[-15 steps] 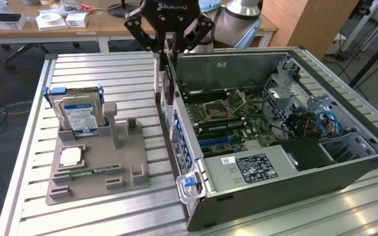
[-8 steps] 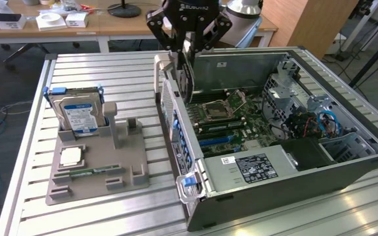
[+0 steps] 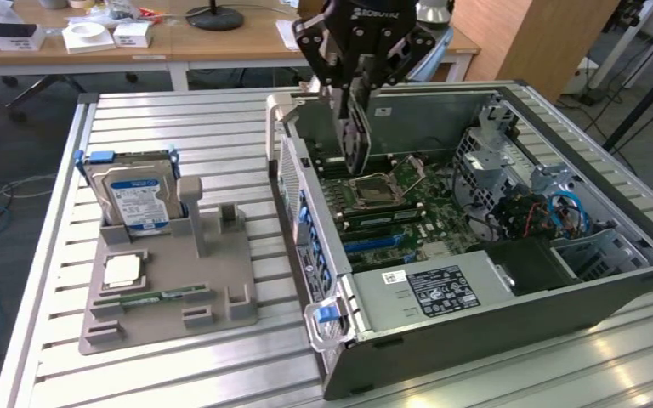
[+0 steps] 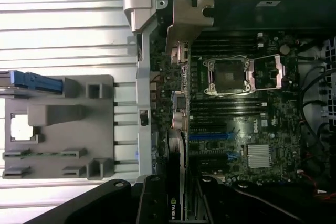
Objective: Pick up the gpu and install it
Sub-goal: 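Pick up the gpu and move the gpu toward the slot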
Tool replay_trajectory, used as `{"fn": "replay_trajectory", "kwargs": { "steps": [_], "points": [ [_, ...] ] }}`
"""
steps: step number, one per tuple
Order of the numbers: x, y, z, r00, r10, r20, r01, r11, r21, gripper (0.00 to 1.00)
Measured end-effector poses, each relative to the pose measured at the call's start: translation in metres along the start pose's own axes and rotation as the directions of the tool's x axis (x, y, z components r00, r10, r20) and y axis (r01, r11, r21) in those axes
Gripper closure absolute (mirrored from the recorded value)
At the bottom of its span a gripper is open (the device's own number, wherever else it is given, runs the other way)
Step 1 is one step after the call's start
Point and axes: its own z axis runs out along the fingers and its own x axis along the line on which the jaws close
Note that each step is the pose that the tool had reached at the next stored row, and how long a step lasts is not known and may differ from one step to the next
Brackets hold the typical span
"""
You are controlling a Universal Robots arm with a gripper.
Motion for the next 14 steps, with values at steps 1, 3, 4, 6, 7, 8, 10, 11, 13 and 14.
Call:
{"fn": "replay_trajectory", "kwargs": {
  "steps": [1, 3, 4, 6, 7, 8, 10, 11, 13, 14],
  "points": [
    [-0.004, 0.0003, 0.0001, 1.0, 0.0, 0.0, 0.0, 1.0, -0.0001, 0.74],
    [-0.013, 0.0008, 0.0001, 1.0, 0.0, 0.0, 0.0, 1.0, 0.0001, 0.74],
    [-0.018, 0.001, 0.0002, 1.0, 0.0, -0.0001, 0.0, 1.0, 0.0001, 0.74],
    [-0.027, 0.0015, 0.0003, 1.0, 0.0, -0.0001, 0.0, 1.0, 0.0, 0.74],
    [-0.031, 0.0018, 0.0003, 1.0, 0.0, 0.0, 0.0, 1.0, 0.0, 0.74],
    [-0.035, 0.002, 0.0004, 1.0, 0.0, 0.0, 0.0, 1.0, 0.0, 0.74],
    [-0.043, 0.0025, 0.0005, 1.0, 0.0, 0.0, 0.0, 1.0, 0.0, 0.74],
    [-0.048, 0.0028, 0.0005, 1.0, 0.0, 0.0, 0.0, 1.0, 0.0001, 0.74],
    [-0.056, 0.0033, 0.0006, 1.0, 0.0, 0.0, 0.0, 1.0, 0.0001, 0.74],
    [-0.06, 0.0035, 0.0006, 1.0, 0.0, -0.0001, 0.0, 1.0, 0.0001, 0.74]
  ]
}}
